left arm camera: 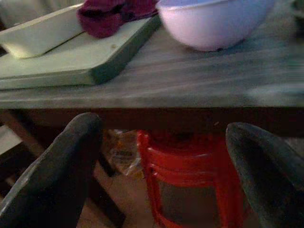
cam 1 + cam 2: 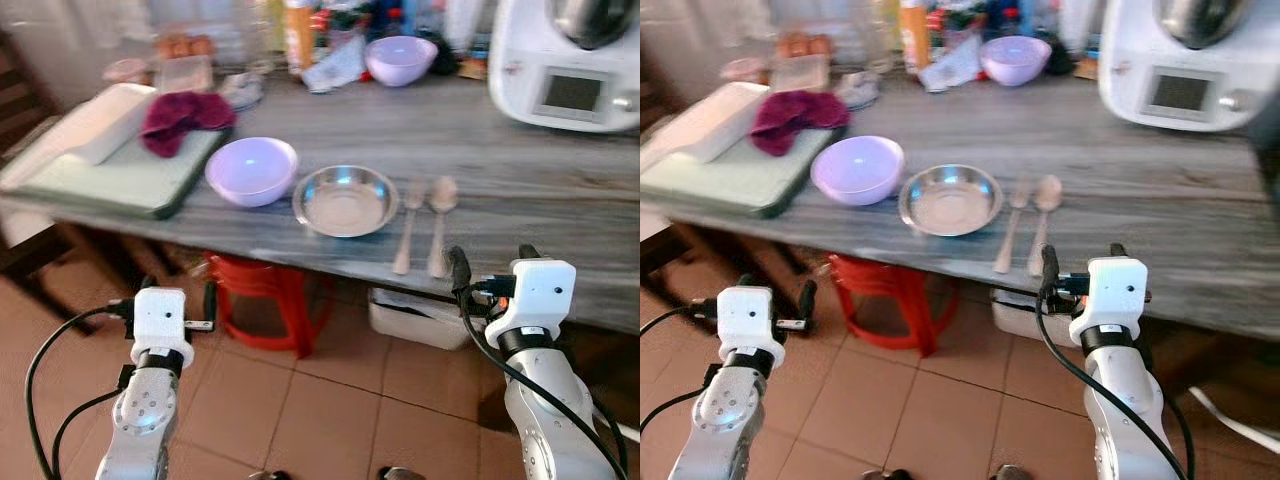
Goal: Setting the table
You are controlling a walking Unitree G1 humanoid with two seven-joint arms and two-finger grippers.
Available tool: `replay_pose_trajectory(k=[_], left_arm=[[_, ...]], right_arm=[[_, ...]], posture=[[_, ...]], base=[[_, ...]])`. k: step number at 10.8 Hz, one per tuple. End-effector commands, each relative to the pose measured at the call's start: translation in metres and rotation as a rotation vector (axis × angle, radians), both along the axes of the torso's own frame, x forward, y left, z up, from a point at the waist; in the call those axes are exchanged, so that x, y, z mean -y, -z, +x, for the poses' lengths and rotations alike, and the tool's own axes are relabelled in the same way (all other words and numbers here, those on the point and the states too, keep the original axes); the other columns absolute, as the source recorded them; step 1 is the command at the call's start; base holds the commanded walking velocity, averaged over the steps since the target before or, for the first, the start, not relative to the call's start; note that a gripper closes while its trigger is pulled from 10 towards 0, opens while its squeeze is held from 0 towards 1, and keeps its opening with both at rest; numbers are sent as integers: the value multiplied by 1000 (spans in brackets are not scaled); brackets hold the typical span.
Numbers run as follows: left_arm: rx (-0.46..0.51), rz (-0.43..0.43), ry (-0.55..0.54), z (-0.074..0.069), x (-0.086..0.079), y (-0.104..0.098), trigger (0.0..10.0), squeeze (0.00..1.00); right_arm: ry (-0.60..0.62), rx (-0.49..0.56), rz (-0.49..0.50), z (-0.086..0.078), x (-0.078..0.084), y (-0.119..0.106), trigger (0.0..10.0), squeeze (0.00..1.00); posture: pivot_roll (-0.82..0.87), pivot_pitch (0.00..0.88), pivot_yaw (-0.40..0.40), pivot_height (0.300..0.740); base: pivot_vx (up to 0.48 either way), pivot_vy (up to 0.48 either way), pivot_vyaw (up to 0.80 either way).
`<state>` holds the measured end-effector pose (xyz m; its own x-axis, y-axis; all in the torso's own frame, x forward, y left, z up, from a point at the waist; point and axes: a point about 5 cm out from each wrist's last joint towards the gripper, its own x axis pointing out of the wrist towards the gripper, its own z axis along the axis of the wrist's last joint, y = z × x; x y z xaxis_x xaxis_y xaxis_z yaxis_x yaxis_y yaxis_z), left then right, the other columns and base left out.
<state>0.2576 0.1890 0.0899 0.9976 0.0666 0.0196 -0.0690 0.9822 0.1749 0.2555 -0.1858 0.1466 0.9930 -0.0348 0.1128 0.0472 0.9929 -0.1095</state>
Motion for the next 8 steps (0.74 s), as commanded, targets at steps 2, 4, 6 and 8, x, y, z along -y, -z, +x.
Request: replay_pose_trajectory(k=[2,4,6,8], left_arm=[[2,-3,11,2,5,-1,10000,0],[-10,-1,23,3,8,0,10000,0],[-14,7,41,6,12,-2,10000,0],[-19,13,45,5,11,-2,10000,0]], right_arm=[[2,15,-4,0,1,-7,10000,0],[2,20,-1,1,0,-6,10000,0],[-8,27,-9,7,-3,-8,10000,0],[6,3,7,4,-1,-2,10000,0]], posture=[[-101,126,63,740],[-102,125,75,740],[-97,126,81,740],[-89,128,79,740]], base=[[0,0,-675],[0,0,-341],[0,0,0],[0,0,0]])
